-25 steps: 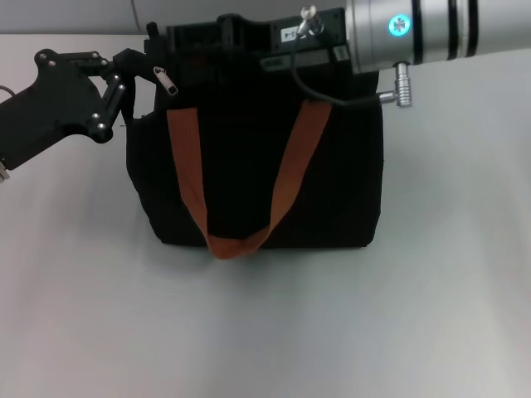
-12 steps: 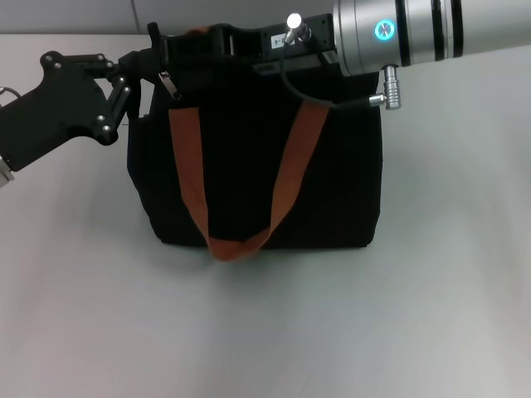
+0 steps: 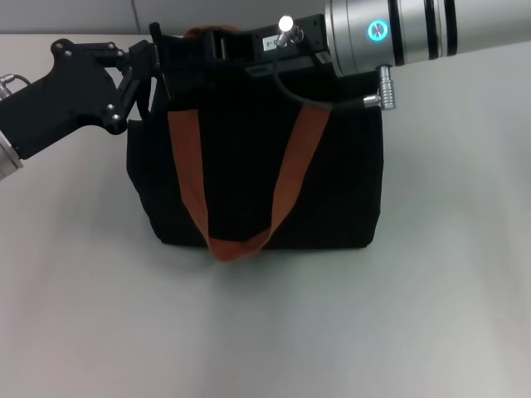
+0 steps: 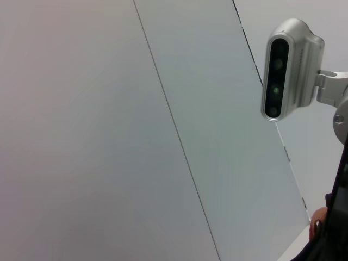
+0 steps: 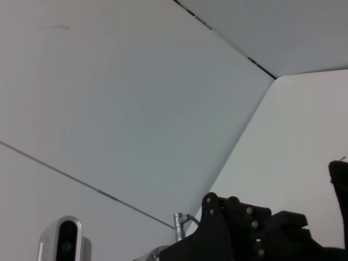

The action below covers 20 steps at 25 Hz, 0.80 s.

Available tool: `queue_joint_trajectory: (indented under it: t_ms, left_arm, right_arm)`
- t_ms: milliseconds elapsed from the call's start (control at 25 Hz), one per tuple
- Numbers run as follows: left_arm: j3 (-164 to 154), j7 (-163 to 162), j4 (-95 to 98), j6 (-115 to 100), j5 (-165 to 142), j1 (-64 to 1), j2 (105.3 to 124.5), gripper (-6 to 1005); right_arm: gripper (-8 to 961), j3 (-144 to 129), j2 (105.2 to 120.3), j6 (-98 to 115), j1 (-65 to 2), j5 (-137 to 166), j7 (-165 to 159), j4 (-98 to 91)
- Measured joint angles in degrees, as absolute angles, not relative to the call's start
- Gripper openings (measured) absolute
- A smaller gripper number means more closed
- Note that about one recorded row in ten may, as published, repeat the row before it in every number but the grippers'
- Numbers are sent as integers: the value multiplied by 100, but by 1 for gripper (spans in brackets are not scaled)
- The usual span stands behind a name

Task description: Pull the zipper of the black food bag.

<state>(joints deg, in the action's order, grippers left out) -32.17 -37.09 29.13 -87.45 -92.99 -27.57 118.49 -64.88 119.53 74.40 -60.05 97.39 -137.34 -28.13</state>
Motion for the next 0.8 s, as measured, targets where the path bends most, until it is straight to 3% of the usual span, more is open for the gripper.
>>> queue_joint_trajectory:
  t_ms: [800]
  left_arm:
    - [-3182, -3927, 2979, -9096, -9300, -2715, 11805, 27]
  right_arm:
    - [814, -6488, 11927, 7415, -5889, 9779, -13655, -3013]
